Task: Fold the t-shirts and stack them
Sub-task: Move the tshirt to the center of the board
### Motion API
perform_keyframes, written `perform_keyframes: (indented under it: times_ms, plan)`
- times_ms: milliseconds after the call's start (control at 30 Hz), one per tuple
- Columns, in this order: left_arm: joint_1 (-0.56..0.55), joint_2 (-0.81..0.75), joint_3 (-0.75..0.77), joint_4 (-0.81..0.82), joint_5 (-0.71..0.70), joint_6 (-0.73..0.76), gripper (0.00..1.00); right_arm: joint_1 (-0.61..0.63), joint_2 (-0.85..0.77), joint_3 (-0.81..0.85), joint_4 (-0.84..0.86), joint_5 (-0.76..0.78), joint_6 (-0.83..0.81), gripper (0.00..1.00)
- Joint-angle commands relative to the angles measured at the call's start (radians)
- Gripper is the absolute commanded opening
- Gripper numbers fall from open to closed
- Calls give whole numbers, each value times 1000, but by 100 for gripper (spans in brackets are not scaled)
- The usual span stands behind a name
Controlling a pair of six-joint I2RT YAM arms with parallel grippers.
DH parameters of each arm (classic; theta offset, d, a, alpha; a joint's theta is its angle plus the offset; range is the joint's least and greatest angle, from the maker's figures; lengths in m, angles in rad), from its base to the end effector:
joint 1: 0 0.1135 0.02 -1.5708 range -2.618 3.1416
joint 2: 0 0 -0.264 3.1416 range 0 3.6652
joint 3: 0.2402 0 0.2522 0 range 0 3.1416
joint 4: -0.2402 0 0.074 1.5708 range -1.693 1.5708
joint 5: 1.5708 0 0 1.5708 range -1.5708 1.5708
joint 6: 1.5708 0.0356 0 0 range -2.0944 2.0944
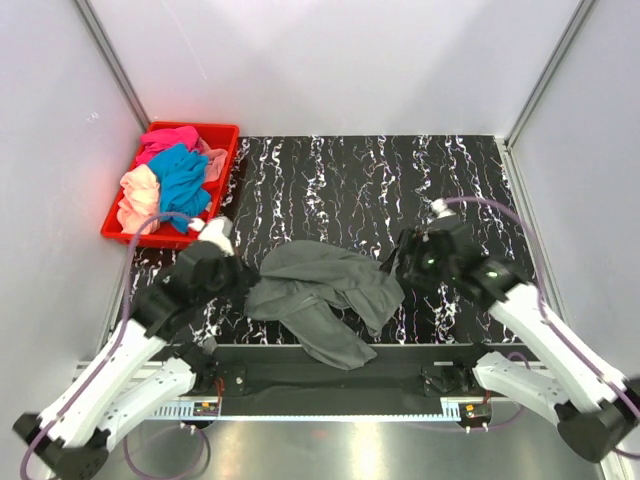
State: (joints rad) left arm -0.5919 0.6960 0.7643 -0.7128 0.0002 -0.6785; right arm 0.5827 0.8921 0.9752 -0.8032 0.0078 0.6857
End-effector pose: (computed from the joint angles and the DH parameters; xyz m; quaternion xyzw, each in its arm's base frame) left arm 0.1206 -0.0811 0.2935 -0.0387 0.8938 -0.2652 0.3596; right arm 0.1469 0.0965 0.3268 0.0485 0.9096 0.2416 0.3345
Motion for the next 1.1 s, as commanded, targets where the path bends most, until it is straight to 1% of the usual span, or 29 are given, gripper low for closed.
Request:
perform_keyframes:
  times_ms: [0,33,67,167,267,367,400,500,700,733,800,833,867,900,933,967,1000,1033,1067]
  plan:
    - [-2,-88,104,-154,-239,2,0,5,70,-160,200,-183,110,78]
    - [0,-102,121,-171,-270,2,0,17,86,-229,226,-181,127,75]
    - [0,-102,148,-195,-323,3,0,23,120,-253,243,-155,147,74]
    - [0,-104,171,-206,-364,20,0,42,186,-323,300,-106,163,74]
    - [0,-101,167,-192,-341,27,0,45,253,-362,360,-89,173,73]
    - [0,-95,152,-172,-316,22,0,45,297,-395,427,-118,205,70]
    - [0,-95,142,-168,-310,20,0,45,300,-406,485,-129,216,70]
    - [0,-92,130,-146,-296,19,0,45,303,-457,573,-128,265,67]
    - [0,-63,130,-126,-286,22,0,45,341,-481,657,-86,284,61]
    - [0,-62,127,-122,-282,23,0,45,349,-481,661,-77,282,59]
    - [0,-55,121,-108,-279,23,0,45,376,-475,662,-52,281,58]
    - [0,-50,118,-103,-278,23,0,45,386,-466,665,-46,273,55]
    - [0,-49,115,-93,-273,23,0,45,398,-460,664,-37,272,49]
    - [0,-47,113,-85,-269,25,0,45,400,-445,662,-32,267,40]
    - [0,-40,113,-79,-264,28,0,45,398,-429,653,-26,253,24]
    - [0,-33,121,-68,-259,42,0,45,383,-402,559,35,252,0]
    - [0,-23,134,-48,-266,60,0,40,367,-309,496,73,236,0]
    - [0,12,165,-40,-305,88,0,36,348,-244,431,111,168,0]
    - [0,48,209,-43,-340,144,0,29,305,-171,285,218,132,0]
